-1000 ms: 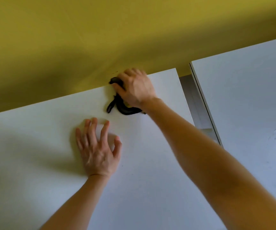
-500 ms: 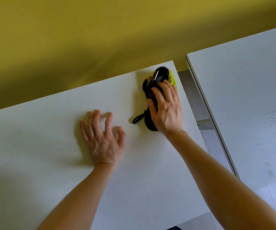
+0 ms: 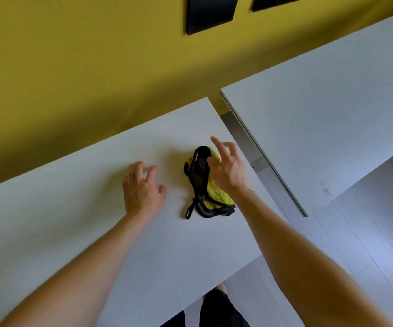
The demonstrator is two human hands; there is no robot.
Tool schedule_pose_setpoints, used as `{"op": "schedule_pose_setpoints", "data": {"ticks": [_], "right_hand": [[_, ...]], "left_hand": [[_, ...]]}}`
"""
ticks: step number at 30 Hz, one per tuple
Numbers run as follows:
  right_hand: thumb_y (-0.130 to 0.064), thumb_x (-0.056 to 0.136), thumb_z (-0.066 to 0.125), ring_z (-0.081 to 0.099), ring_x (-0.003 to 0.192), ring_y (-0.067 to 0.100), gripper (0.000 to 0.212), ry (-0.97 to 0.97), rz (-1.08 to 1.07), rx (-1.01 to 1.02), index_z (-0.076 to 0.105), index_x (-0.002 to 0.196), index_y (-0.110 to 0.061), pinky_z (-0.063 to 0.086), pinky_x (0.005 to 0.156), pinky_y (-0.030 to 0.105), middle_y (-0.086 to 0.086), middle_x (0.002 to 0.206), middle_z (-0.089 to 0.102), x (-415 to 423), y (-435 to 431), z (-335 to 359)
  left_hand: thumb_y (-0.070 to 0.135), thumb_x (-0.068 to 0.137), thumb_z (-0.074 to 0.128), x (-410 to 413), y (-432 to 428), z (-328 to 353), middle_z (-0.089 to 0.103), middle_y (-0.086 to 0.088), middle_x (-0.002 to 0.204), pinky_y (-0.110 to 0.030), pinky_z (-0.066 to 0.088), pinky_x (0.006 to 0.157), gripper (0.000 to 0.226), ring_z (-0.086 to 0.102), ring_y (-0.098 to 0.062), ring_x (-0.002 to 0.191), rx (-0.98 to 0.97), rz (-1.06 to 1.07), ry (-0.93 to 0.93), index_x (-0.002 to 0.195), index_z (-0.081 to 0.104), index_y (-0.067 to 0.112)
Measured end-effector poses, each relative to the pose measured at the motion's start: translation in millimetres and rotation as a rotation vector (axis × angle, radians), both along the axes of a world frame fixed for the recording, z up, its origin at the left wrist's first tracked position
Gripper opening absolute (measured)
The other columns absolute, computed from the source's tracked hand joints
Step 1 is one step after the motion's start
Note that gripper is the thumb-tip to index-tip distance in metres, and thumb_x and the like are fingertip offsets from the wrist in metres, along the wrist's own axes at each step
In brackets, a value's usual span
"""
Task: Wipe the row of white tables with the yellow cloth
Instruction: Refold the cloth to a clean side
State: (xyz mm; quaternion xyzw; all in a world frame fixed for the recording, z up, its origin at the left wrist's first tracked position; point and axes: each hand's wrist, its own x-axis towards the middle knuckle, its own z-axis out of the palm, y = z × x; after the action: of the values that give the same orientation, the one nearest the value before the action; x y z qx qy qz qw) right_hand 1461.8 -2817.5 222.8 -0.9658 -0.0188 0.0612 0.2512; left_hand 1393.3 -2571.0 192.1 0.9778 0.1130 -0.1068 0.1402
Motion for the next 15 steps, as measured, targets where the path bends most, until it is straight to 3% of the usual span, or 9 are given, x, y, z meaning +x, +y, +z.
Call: {"op": "schedule_pose_setpoints", "data": {"ticks": [1,3,5,7,9,12,15], "right_hand": [[-0.05,0.107,0.056,0.064,0.111,0.028,0.056,0.11,0.102,-0.076,0.043,0.161,-0.043,0.056,0.09,0.043,0.003,0.15,0.046,15.0,8.9,1.5],[-0.06,0.101,0.062,0.063,0.111,0.033,0.054,0.239,0.247,-0.224,0.055,0.15,-0.039,0.056,0.087,0.042,0.005,0.138,0.047,33.7,24.7,2.9],[-0.065,0.095,0.067,0.062,0.098,0.029,0.043,0.252,0.142,-0.169,0.069,0.116,-0.027,0.052,0.076,0.038,0.003,0.123,0.05,31.8,29.4,6.1],[-0.045,0.097,0.071,0.062,0.086,0.029,0.032,0.204,-0.048,-0.02,0.062,0.082,-0.018,0.044,0.067,0.033,0.004,0.109,0.054,12.1,22.6,10.5],[-0.015,0.091,0.07,0.062,0.08,0.032,0.027,0.209,-0.168,0.058,0.056,0.068,-0.013,0.04,0.06,0.032,0.007,0.1,0.058,-17.1,6.7,13.5],[-0.003,0.079,0.074,0.056,0.074,0.026,0.032,0.208,-0.205,0.149,0.052,0.059,-0.015,0.041,0.059,0.032,0.005,0.093,0.059,-57.9,-17.5,37.5],[0.001,0.076,0.074,0.05,0.068,0.017,0.031,0.11,-0.118,0.208,0.051,0.062,-0.015,0.04,0.056,0.028,-0.001,0.088,0.057,-83.1,-34.3,79.5]], "left_hand": [[0.035,0.099,0.067,-6.8,4.8,8.0,0.041,-0.014,0.165,-0.053,0.032,0.127,0.052,0.038,-0.038,0.154,-0.023,-0.034,0.047,0.148,0.059,0.02],[0.034,0.103,0.064,-28.0,11.2,21.8,0.052,-0.01,0.157,-0.045,0.035,0.126,0.043,0.043,-0.031,0.151,-0.09,-0.051,0.101,0.143,0.064,0.018],[0.031,0.103,0.065,-54.0,14.3,31.7,0.063,-0.005,0.142,-0.042,0.042,0.12,0.034,0.054,-0.027,0.14,-0.177,-0.016,0.097,0.134,0.069,0.017],[0.029,0.103,0.066,-74.6,14.9,39.8,0.068,-0.001,0.132,-0.039,0.049,0.111,0.029,0.061,-0.024,0.128,-0.264,0.031,0.094,0.129,0.071,0.019],[0.027,0.103,0.067,-84.1,11.4,47.3,0.071,0.004,0.129,-0.034,0.053,0.102,0.026,0.066,-0.019,0.122,-0.362,0.046,0.126,0.128,0.072,0.021],[0.029,0.103,0.068,-76.4,-7.2,59.5,0.073,0.008,0.128,-0.028,0.052,0.096,0.025,0.069,-0.016,0.124,-0.501,0.034,0.149,0.128,0.071,0.024],[0.037,0.098,0.078,-48.4,-40.0,74.8,0.066,0.002,0.145,-0.035,0.051,0.107,0.058,0.061,-0.019,0.138,-0.611,-0.011,0.093,0.15,0.056,0.024]]}}
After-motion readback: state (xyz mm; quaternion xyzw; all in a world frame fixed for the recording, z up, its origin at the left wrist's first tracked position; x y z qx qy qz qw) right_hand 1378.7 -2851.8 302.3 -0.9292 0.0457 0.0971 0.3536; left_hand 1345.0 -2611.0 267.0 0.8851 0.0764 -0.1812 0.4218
